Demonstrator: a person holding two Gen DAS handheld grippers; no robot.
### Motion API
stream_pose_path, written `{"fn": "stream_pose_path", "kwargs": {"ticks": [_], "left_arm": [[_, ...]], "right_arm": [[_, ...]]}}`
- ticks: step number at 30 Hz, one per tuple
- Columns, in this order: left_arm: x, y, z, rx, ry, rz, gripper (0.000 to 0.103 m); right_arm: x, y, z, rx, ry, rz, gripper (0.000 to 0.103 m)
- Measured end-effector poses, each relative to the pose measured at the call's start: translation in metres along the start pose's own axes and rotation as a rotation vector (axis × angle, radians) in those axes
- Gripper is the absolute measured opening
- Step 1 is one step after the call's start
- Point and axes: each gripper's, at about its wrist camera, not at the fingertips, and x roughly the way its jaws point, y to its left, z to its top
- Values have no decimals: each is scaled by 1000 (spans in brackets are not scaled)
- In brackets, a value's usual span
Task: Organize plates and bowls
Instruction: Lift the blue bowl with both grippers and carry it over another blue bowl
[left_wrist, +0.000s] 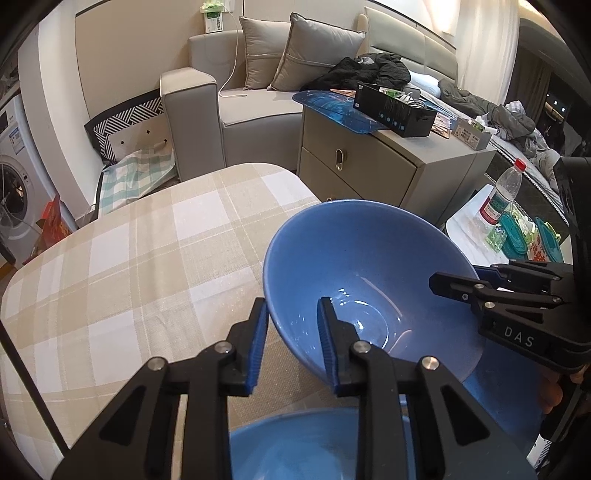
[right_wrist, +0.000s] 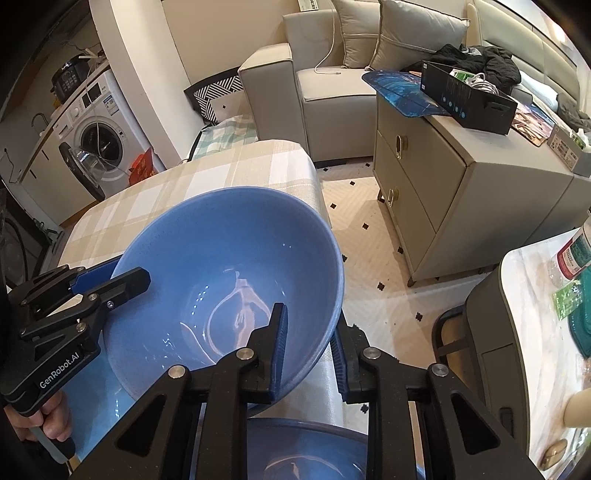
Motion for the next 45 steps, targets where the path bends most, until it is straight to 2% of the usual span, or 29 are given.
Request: {"fn": "stream_pose_path", "kwargs": {"ticks": [11, 26, 35, 45], "left_arm": [[-17, -3, 4, 1, -38, -6, 25], [-61, -4, 9, 4, -114, -7, 25], [-96, 2, 3, 1, -162, 4, 25], [-131, 19, -11, -13, -196, 37, 25]], "right_arm": [[-20, 2, 3, -3, -40, -2, 22], [-64, 16, 3, -28, -112, -9, 22], [-86, 35, -1, -51, -139, -2, 22], [-109, 73, -8, -95, -163, 21, 23]]}}
